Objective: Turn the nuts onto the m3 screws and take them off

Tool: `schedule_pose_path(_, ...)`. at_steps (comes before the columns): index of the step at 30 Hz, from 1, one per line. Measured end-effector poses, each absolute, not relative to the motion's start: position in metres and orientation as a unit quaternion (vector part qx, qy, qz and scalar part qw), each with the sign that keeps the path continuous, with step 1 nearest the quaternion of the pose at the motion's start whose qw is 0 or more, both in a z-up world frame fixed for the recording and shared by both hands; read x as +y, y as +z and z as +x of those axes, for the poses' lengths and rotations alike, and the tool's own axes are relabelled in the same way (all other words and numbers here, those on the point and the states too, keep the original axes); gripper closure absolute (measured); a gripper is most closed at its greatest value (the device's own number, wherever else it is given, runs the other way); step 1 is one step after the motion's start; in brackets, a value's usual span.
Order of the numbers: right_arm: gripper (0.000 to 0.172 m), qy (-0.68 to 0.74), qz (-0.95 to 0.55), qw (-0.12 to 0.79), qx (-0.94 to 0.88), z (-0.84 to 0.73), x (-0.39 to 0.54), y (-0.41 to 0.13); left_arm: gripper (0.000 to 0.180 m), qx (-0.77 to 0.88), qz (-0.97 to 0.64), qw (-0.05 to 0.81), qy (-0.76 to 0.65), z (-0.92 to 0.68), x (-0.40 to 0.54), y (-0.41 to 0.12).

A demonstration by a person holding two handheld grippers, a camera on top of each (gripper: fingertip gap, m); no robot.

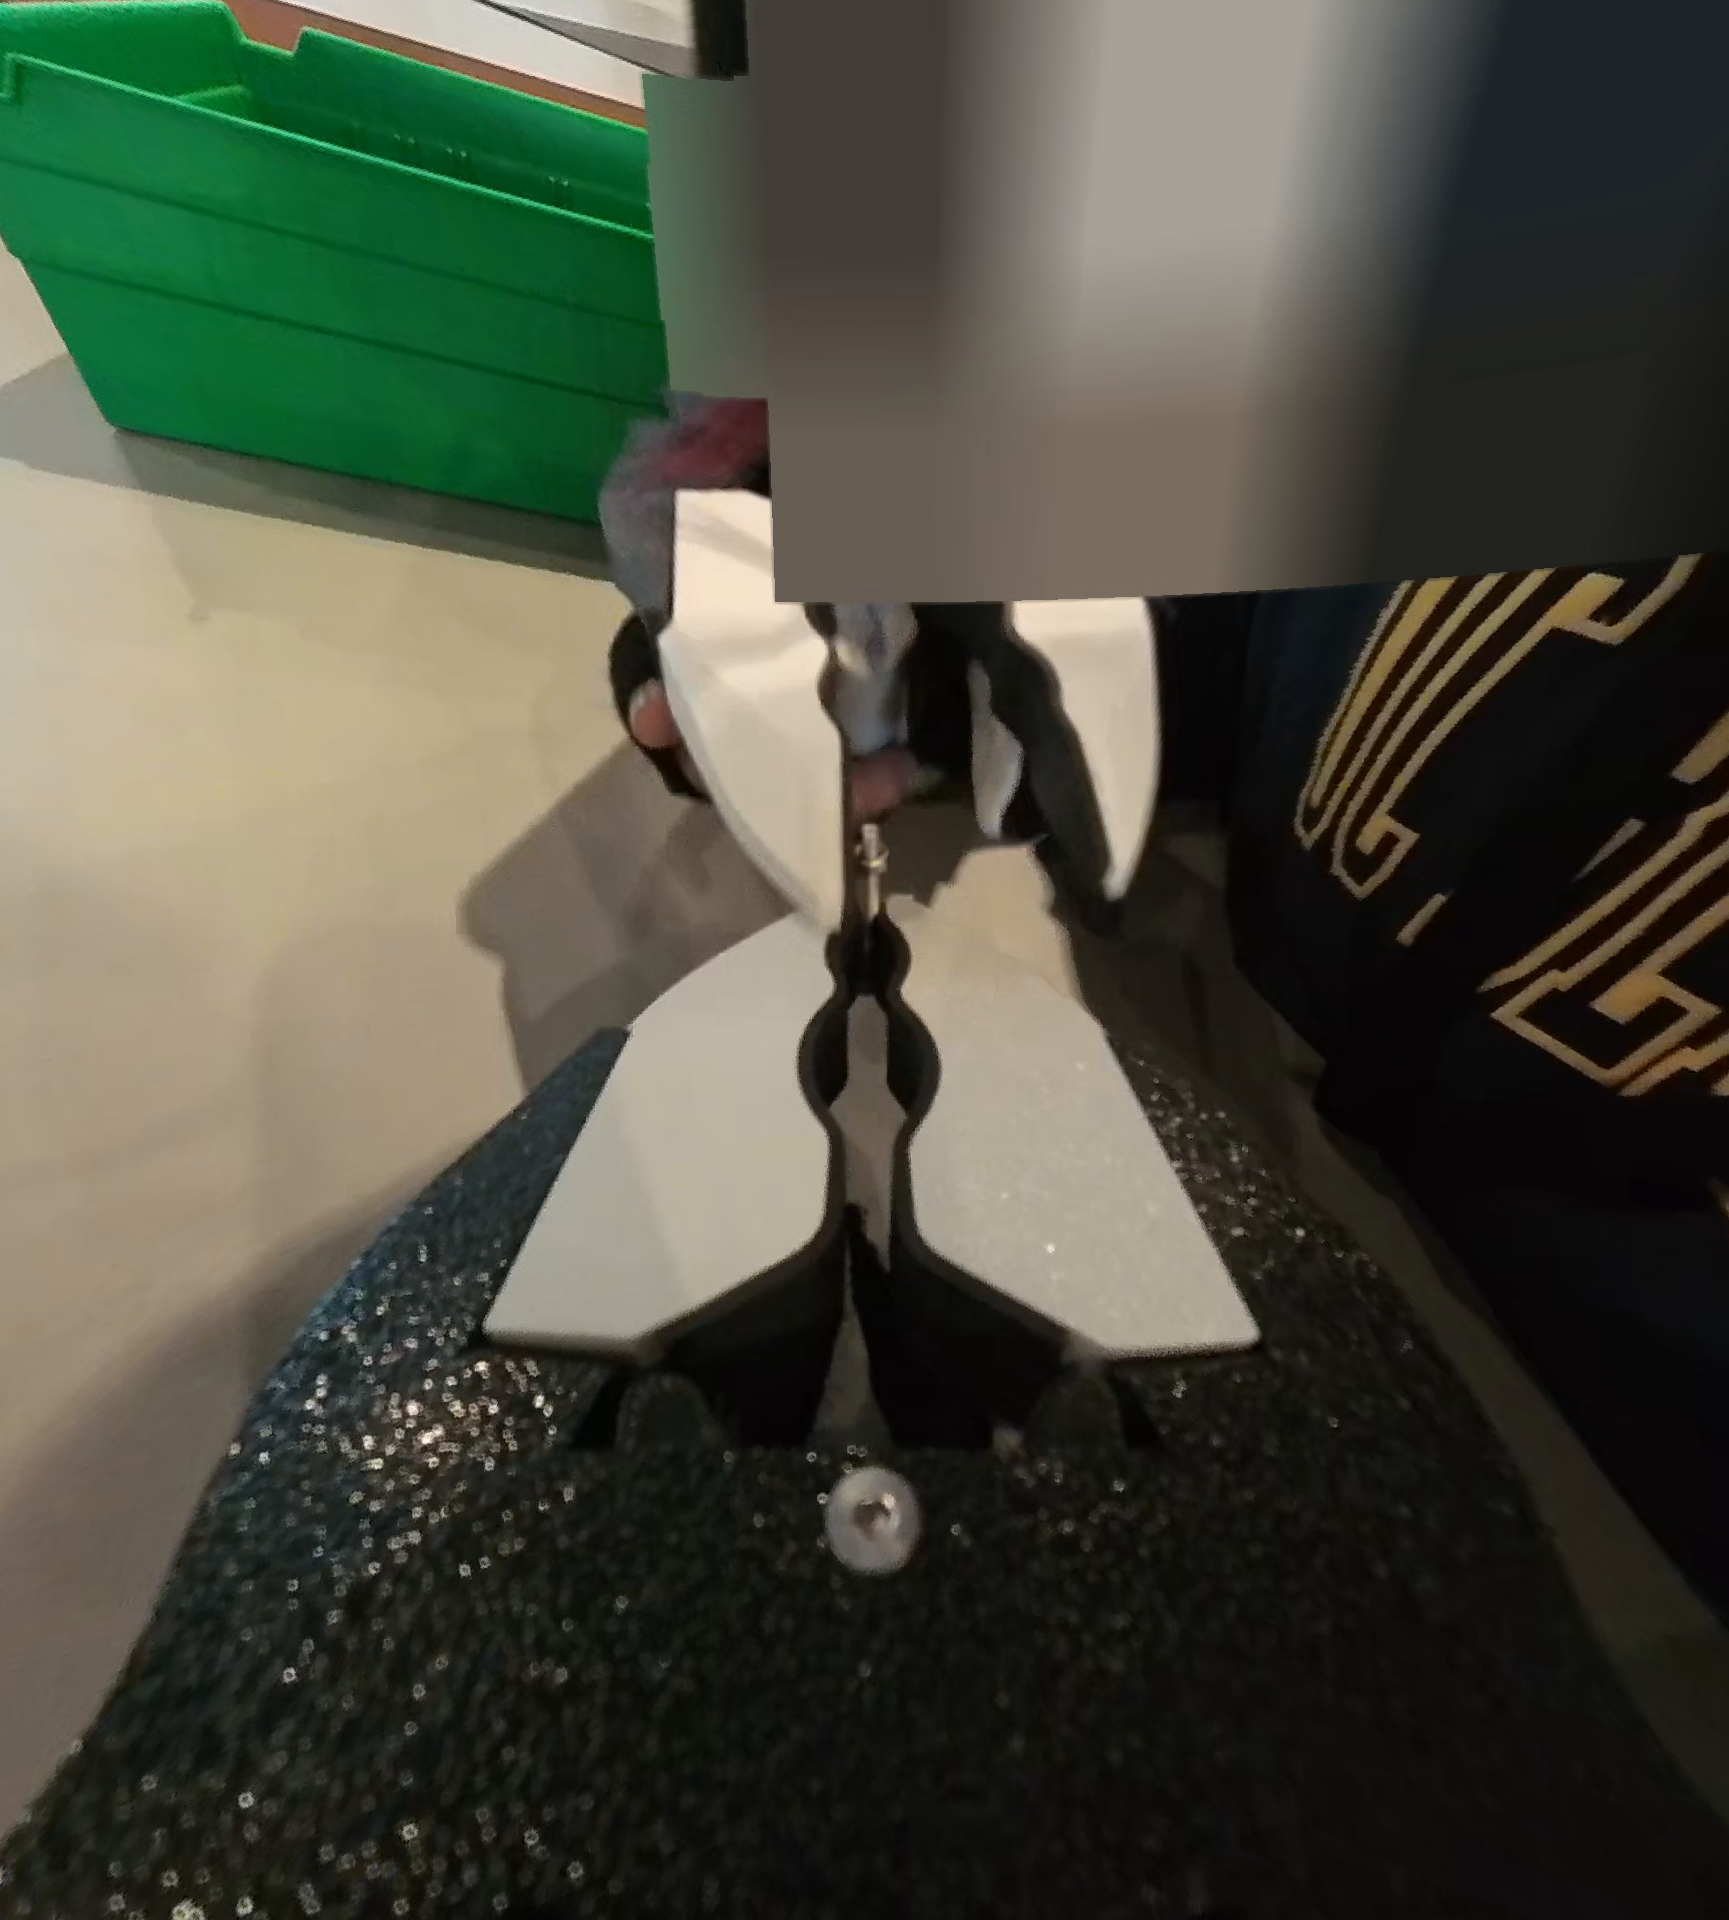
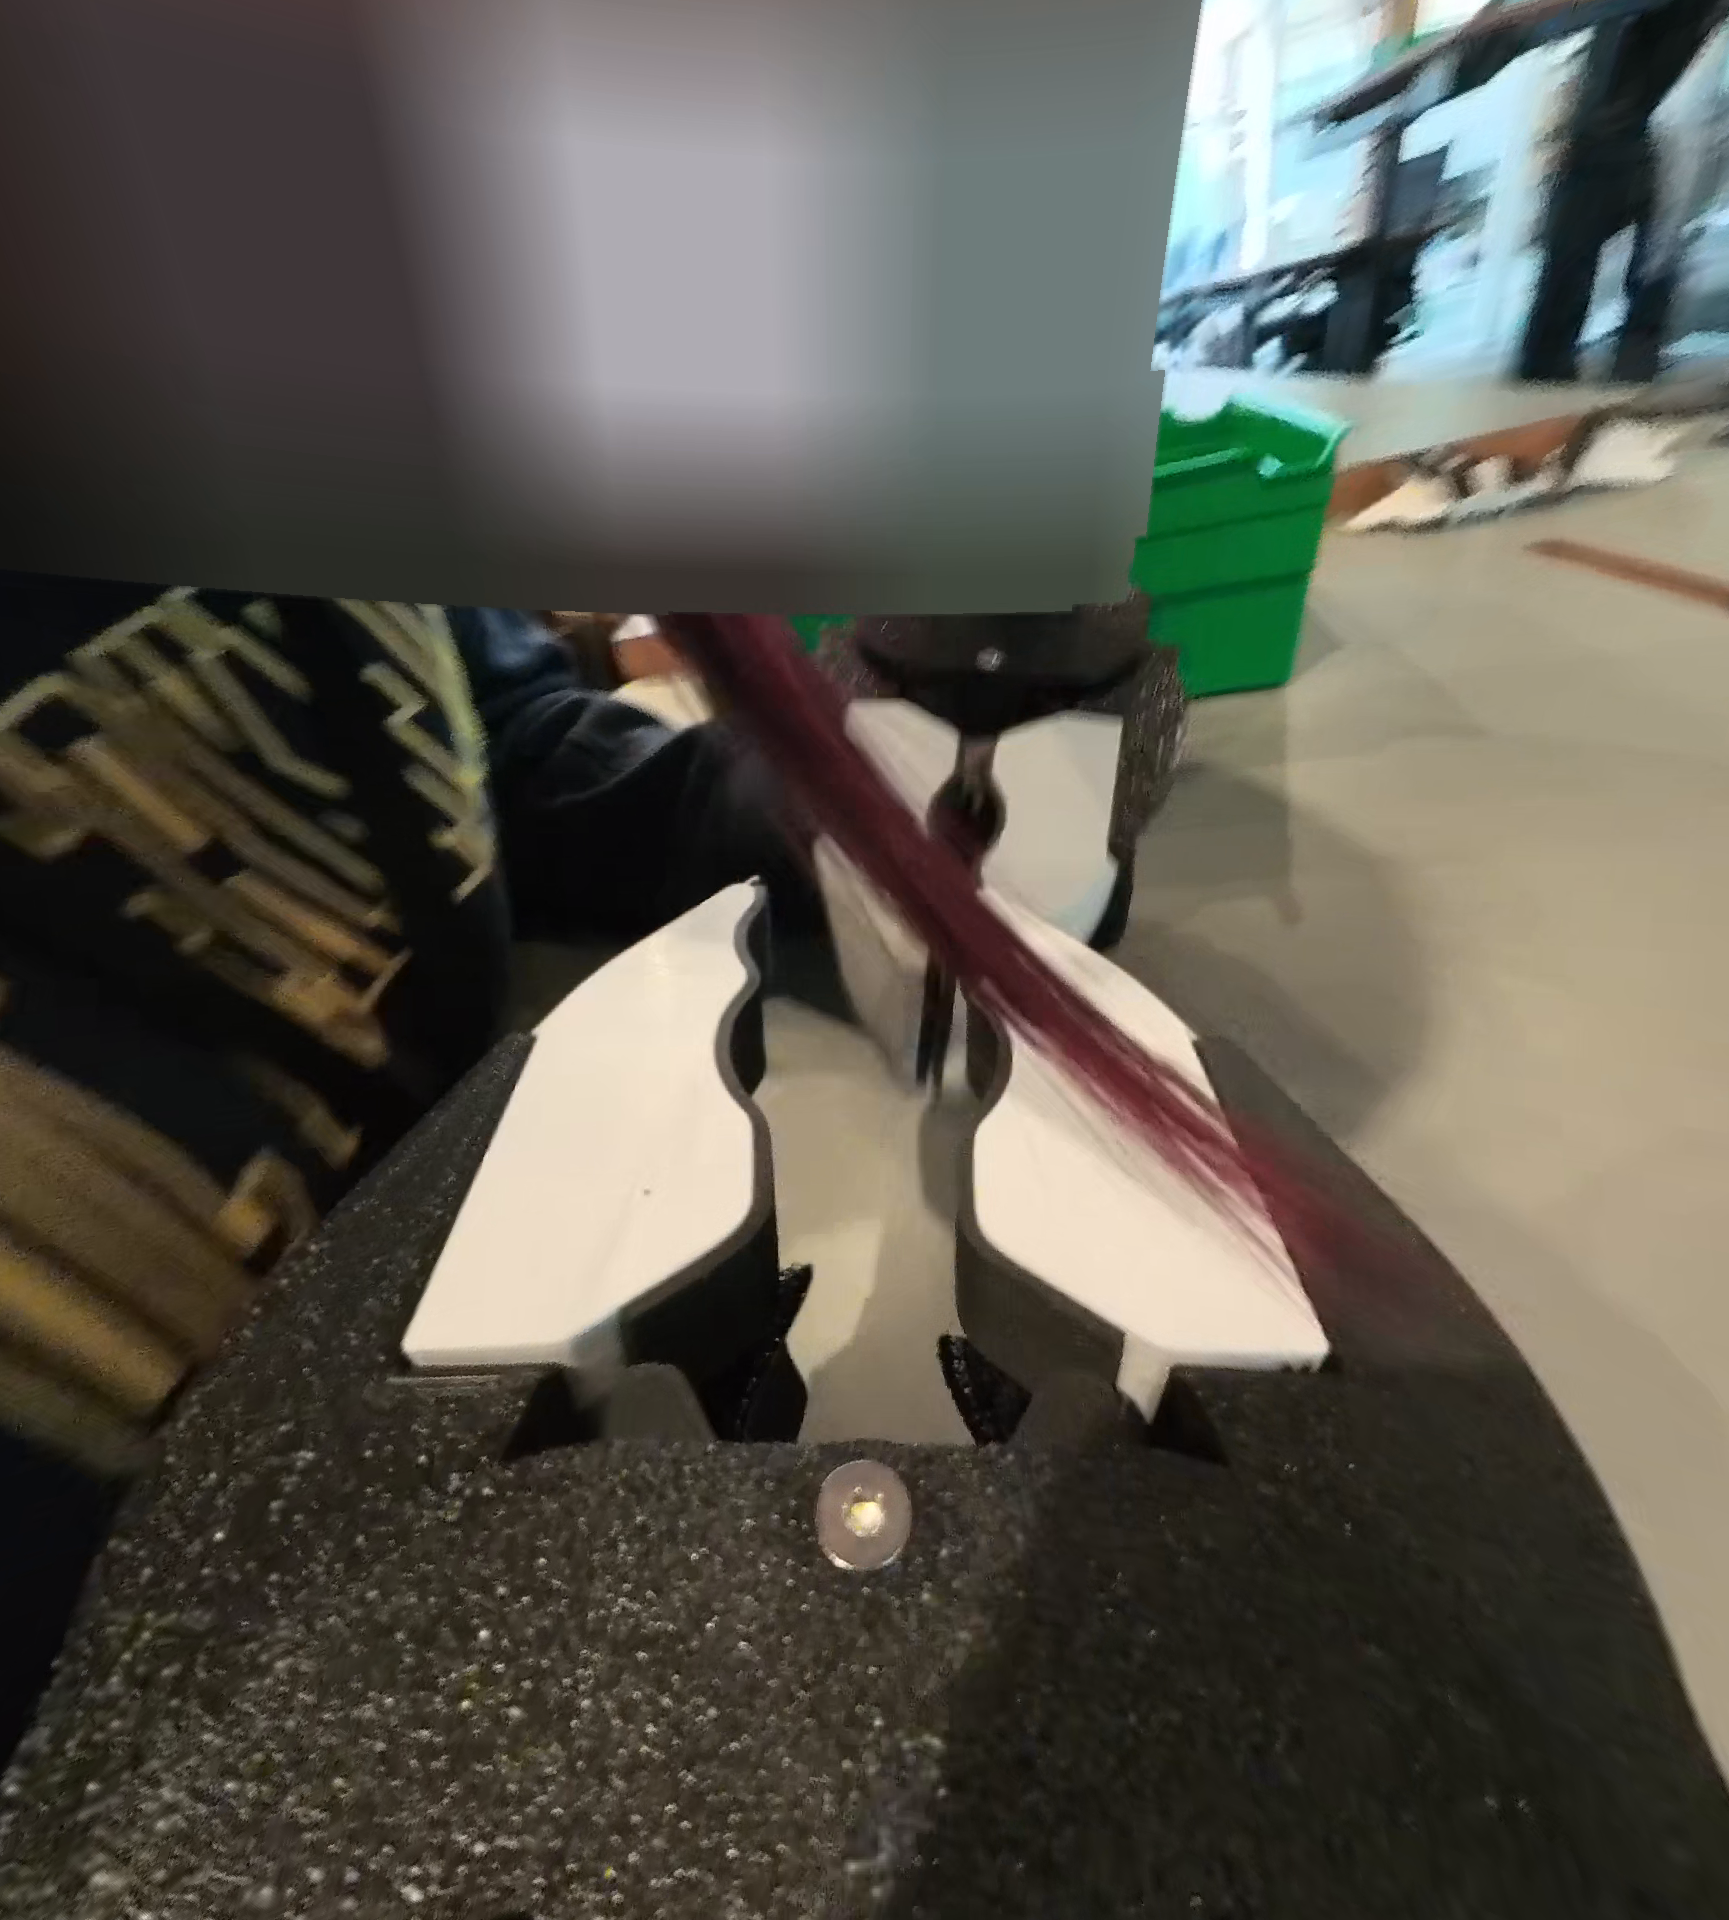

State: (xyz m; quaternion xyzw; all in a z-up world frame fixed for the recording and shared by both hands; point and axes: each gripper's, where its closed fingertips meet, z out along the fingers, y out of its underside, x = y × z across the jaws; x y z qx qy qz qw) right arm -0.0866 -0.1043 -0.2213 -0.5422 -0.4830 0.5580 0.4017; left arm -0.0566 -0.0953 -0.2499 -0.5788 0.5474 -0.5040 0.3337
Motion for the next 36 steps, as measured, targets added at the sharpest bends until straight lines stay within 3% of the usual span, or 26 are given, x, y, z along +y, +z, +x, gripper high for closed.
schedule_pose_path(1, 0.142, 0.569, -0.535, 0.387, -0.49, -0.077, -0.106, -0.221, 0.179, 0.545, -0.58, 0.337, -0.504, -0.057, -0.094, -0.249)
schedule_pose_path(2, 0.153, 0.582, -0.524, 0.39, -0.484, -0.07, -0.106, -0.216, 0.18, 0.537, -0.582, 0.34, -0.507, -0.057, -0.092, -0.248)
schedule_pose_path(8, 0.138, 0.519, -0.558, 0.452, -0.464, -0.084, -0.086, -0.221, 0.179, 0.542, -0.584, 0.33, -0.506, -0.056, -0.094, -0.25)
schedule_pose_path(17, 0.139, 0.536, -0.539, 0.425, -0.491, -0.091, -0.101, -0.223, 0.179, 0.549, -0.58, 0.33, -0.504, -0.056, -0.095, -0.251)
schedule_pose_path(19, 0.145, 0.544, -0.542, 0.401, -0.5, -0.075, -0.101, -0.226, 0.179, 0.551, -0.582, 0.331, -0.498, -0.055, -0.095, -0.252)
schedule_pose_path(20, 0.16, 0.556, -0.526, 0.403, -0.502, -0.068, -0.103, -0.221, 0.179, 0.546, -0.584, 0.334, -0.5, -0.056, -0.094, -0.251)
schedule_pose_path(24, 0.141, 0.516, -0.566, 0.449, -0.461, -0.073, -0.081, -0.224, 0.179, 0.535, -0.582, 0.335, -0.514, -0.057, -0.092, -0.247)
schedule_pose_path(26, 0.14, 0.509, -0.568, 0.445, -0.47, -0.079, -0.083, -0.226, 0.18, 0.542, -0.584, 0.332, -0.505, -0.056, -0.093, -0.25)
schedule_pose_path(36, 0.167, 0.508, -0.572, 0.436, -0.473, -0.086, -0.087, -0.228, 0.179, 0.554, -0.58, 0.338, -0.492, -0.054, -0.095, -0.252)
